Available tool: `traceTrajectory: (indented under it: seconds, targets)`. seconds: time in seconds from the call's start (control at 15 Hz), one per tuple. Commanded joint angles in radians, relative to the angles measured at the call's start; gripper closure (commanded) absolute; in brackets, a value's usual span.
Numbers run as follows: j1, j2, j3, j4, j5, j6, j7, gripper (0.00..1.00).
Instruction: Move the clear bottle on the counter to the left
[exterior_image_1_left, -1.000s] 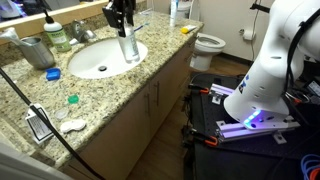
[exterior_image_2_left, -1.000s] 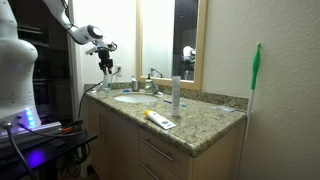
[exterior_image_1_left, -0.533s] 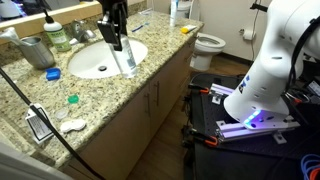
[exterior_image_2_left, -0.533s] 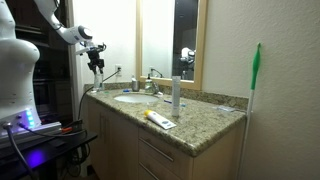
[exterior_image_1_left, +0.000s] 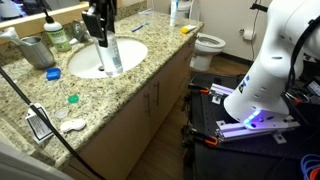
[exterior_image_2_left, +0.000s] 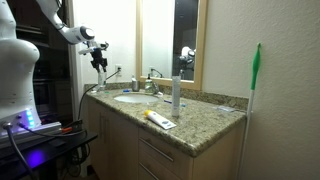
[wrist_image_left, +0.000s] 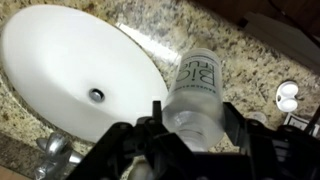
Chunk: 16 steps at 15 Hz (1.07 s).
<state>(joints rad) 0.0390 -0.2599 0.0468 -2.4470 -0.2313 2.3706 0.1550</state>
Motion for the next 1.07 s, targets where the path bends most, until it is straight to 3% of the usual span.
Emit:
traceTrajectory:
  seconds: [0.0,0.27,0.4,0.47,0.53,0.67,0.87,0.93,1.0]
  targets:
    - [-0.040,0.070,-0.063,0.065,0.034,0.103,-0.132,0.65]
    - [-0.070,0.138,-0.168,0.030,0.107,0.209,-0.393,0.65]
    - [-0.043,0.145,-0.252,0.006,0.156,0.234,-0.554,0.65]
    - [-0.082,0.169,-0.234,0.010,0.197,0.260,-0.627,0.65]
    - [-0.083,0.160,-0.205,0.021,0.147,0.210,-0.510,0.40]
    - [-0.097,0.176,-0.222,0.018,0.176,0.230,-0.590,0.40]
    - [-0.096,0.177,-0.219,0.018,0.177,0.232,-0.595,0.40]
    - [-0.095,0.177,-0.218,0.018,0.177,0.232,-0.595,0.65]
    - [-0.094,0.177,-0.219,0.021,0.181,0.222,-0.623,0.65]
